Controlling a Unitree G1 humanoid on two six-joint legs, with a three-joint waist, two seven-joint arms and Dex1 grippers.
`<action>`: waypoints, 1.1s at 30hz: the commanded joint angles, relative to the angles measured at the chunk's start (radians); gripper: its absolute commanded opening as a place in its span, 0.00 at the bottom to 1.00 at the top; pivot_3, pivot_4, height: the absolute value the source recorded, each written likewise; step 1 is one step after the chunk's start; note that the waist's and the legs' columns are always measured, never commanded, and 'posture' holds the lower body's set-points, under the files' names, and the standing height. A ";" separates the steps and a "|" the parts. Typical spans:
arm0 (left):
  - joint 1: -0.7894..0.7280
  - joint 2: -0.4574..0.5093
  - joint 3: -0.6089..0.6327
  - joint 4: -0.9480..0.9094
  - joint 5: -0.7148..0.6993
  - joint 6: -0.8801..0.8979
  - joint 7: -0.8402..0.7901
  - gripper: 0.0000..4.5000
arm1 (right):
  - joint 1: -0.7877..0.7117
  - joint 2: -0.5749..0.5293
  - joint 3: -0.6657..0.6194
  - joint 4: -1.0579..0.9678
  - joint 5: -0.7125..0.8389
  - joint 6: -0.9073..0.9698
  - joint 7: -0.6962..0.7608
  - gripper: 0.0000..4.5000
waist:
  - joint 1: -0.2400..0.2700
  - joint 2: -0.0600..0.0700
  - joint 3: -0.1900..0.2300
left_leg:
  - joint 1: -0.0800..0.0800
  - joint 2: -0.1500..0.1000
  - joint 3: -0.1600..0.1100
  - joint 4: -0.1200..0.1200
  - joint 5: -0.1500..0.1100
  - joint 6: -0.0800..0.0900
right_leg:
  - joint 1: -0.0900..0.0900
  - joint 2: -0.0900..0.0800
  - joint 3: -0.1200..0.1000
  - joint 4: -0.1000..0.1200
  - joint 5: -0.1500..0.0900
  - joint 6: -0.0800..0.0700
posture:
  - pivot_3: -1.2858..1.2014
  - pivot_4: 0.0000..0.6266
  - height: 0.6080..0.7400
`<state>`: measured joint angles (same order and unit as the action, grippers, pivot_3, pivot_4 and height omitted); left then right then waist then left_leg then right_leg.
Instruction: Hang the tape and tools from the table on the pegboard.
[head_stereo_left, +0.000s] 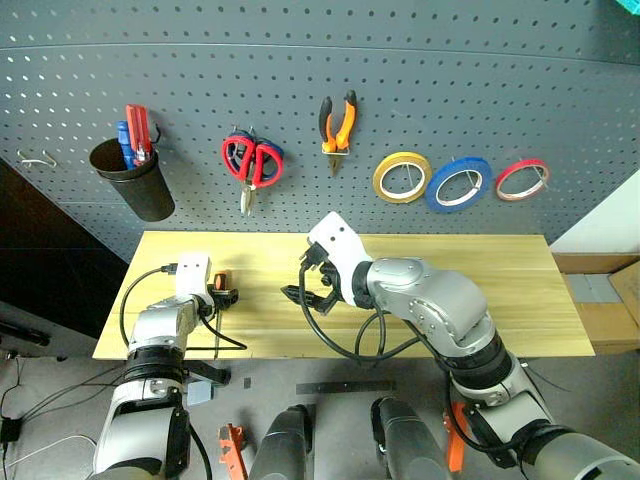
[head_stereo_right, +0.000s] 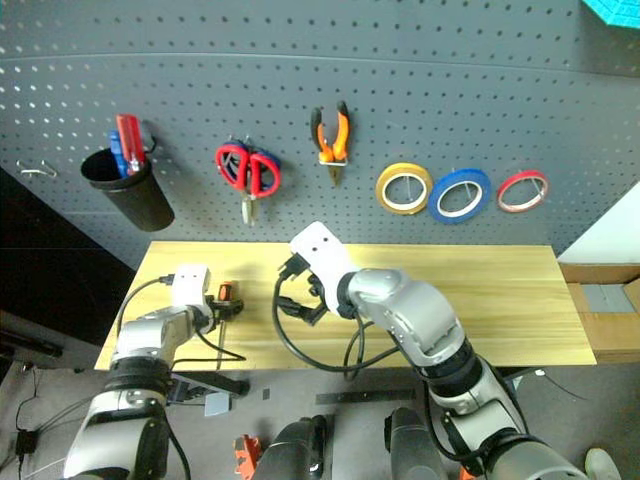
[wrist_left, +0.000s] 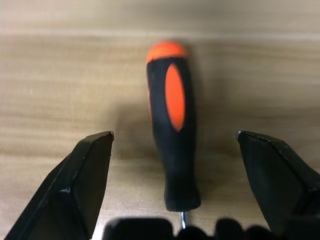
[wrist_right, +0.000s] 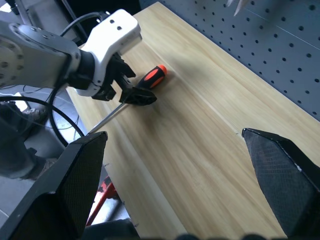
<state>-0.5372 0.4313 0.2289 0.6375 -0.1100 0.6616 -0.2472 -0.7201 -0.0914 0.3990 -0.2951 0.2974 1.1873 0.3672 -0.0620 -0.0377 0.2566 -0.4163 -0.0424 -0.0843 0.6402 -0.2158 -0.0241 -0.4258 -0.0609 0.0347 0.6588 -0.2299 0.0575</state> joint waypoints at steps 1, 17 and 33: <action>-0.018 0.003 0.030 0.018 -0.019 -0.037 0.018 0.68 | -0.026 0.012 0.008 -0.018 0.004 -0.021 0.011 1.00 | 0.000 0.000 0.000 | 0.000 0.000 0.000 0.000 0.000 0.000 | 0.000 0.000 0.000 0.000 0.000 0.000 | 0.49 0.45 1.00; 0.287 0.020 0.061 -0.659 -0.009 -0.196 0.020 0.17 | -0.067 -0.096 -0.019 -0.179 0.020 -0.268 0.147 1.00 | -0.005 0.000 0.000 | -0.001 0.001 0.002 -0.008 -0.001 -0.001 | -0.002 -0.005 0.002 -0.008 0.002 -0.003 | 0.49 0.39 1.00; -0.053 0.058 0.162 -0.969 -0.150 -0.346 0.032 0.17 | -0.167 -0.108 -0.060 -0.044 -0.052 -0.600 0.230 1.00 | 0.027 -0.003 -0.002 | -0.001 0.003 0.001 -0.010 0.001 -0.004 | 0.000 0.005 0.000 -0.013 0.003 -0.005 | 0.51 0.28 1.00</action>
<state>-0.5483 0.4634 0.3446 -0.3388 -0.2440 0.3619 -0.2255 -0.8583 -0.2127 0.3680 -0.3306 0.2520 0.6212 0.5955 -0.0353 -0.0404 0.2547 -0.4172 -0.0388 -0.0829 0.6304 -0.2144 -0.0289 -0.4258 -0.0550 0.0342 0.6460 -0.2268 0.0525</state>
